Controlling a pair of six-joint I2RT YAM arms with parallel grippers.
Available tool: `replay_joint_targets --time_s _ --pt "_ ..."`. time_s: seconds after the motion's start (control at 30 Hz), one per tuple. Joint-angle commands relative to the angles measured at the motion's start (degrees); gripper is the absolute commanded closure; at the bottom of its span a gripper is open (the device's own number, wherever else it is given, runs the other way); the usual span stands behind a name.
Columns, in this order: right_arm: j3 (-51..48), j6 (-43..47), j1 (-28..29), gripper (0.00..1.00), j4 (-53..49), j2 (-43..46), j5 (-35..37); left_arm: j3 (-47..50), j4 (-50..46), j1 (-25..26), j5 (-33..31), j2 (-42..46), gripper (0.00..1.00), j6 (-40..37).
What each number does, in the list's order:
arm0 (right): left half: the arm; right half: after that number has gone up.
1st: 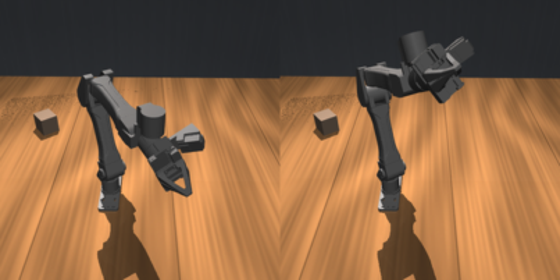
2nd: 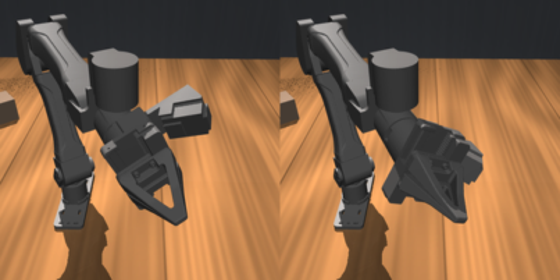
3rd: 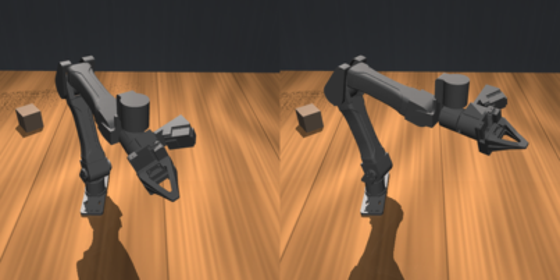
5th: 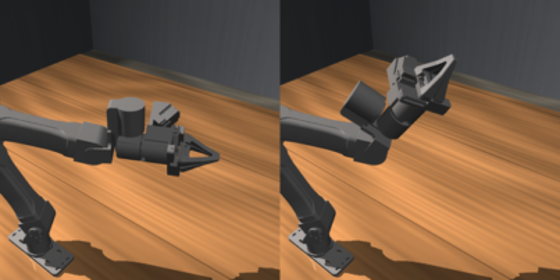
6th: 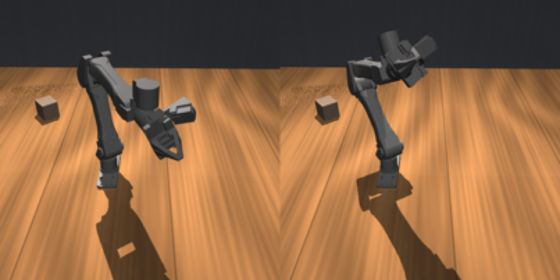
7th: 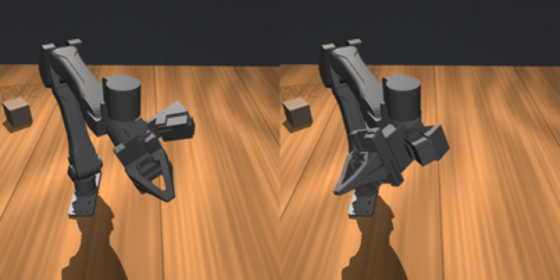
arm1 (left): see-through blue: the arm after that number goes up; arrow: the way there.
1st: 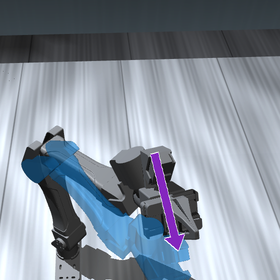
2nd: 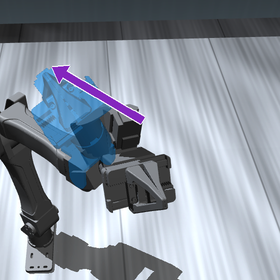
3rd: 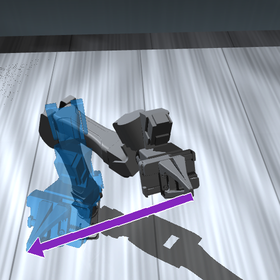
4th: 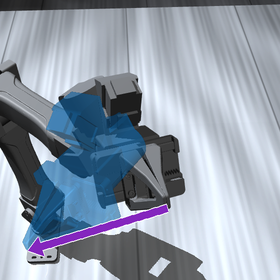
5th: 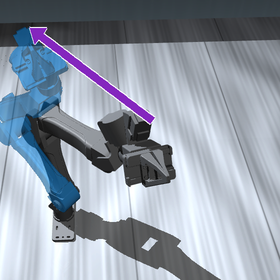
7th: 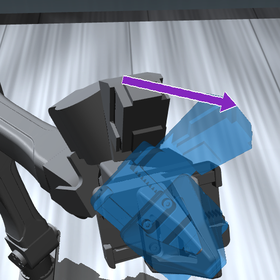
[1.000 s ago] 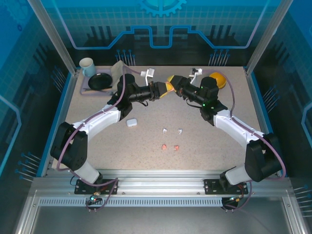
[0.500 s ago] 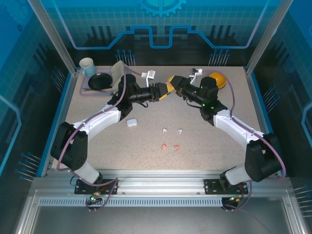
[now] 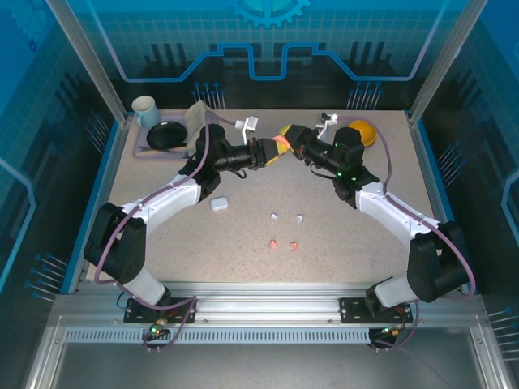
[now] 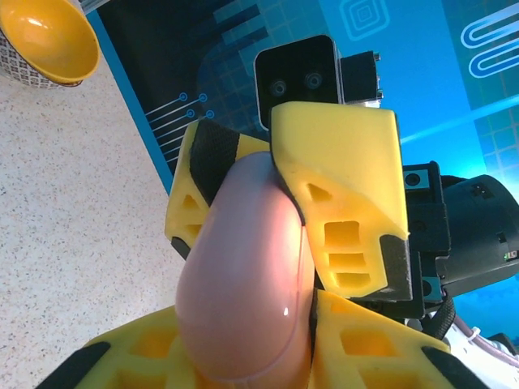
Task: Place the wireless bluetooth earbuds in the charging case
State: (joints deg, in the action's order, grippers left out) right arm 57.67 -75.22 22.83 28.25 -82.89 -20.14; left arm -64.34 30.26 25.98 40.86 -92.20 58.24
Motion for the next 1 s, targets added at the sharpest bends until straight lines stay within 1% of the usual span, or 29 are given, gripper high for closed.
replay_joint_targets --time_s 0.0,0.07,0.1,0.17,0.2,0.23,0.27,0.3,0.37,0.47,0.57,0.63,0.73,0.87,0.97 --pt "0.26 0.6 -0.51 0.84 0.01 0.69 -0.29 0.23 2.17 -0.42 0.1 1.1 0.83 -0.94" --pt "0.34 0.73 -0.68 0.81 -0.47 0.95 -0.43 0.12 1.61 -0.4 0.14 1.02 0.87 -1.54" --pt "0.37 0.85 -0.86 0.75 -0.92 1.19 -0.34 0.01 1.03 -0.33 0.18 1.01 0.9 -2.14" --pt "0.35 1.29 -1.51 0.52 -1.98 1.92 -0.13 -0.06 -0.88 -0.43 0.59 1.38 0.93 -4.46" --pt "0.32 1.48 -2.23 0.37 -3.32 2.75 0.27 -0.4 -3.65 -0.41 0.62 1.84 0.94 -7.6" --pt "0.01 1.87 -3.07 0.27 -4.59 3.8 0.52 -0.85 -8.16 -0.32 0.2 2.57 0.96 -11.81" --pt "-0.1 2.33 -3.96 0.21 -6.06 4.84 0.78 -1.09 -11.74 -0.32 -0.45 3.39 0.98 -15.43" --pt "-0.18 3.0 -5.0 0.19 -8.41 6.21 0.89 -1.03 -15.01 -0.36 -1.5 4.33 0.99 -19.88" --pt "-0.06 4.67 -6.86 0.17 -12.31 8.65 0.9 -0.28 -19.87 -0.38 -4.52 6.15 1.0 -27.3" --pt "3.33 9.55 -8.11 0.17 -25.32 11.09 0.05 2.75 -21.65 -0.21 -10.34 8.81 1.0 -36.86" --pt "9.59 17.71 -6.87 0.17 -40.51 11.55 0.21 6.37 -19.27 0.33 -16.65 11.11 1.0 -43.6" --pt "12.57 21.6 -5.67 0.17 -47.87 11.44 1.0 9.29 -15.95 1.02 -20.85 12.31 1.0 -47.52" --pt "13.05 22.85 -4.14 0.17 -51.47 11.4 0.89 13.07 -10.27 2.75 -27.24 13.36 1.0 -53.15" --pt "12.21 22.6 -1.05 0.16 -51.29 10.79 1.82 14.91 -5.98 4.37 -31.39 13.18 1.0 -57.11" --pt "12.36 22.82 1.64 0.17 -51.63 9.19 3.2 15.25 -4.61 6.42 -34.95 13.1 1.0 -60.46"
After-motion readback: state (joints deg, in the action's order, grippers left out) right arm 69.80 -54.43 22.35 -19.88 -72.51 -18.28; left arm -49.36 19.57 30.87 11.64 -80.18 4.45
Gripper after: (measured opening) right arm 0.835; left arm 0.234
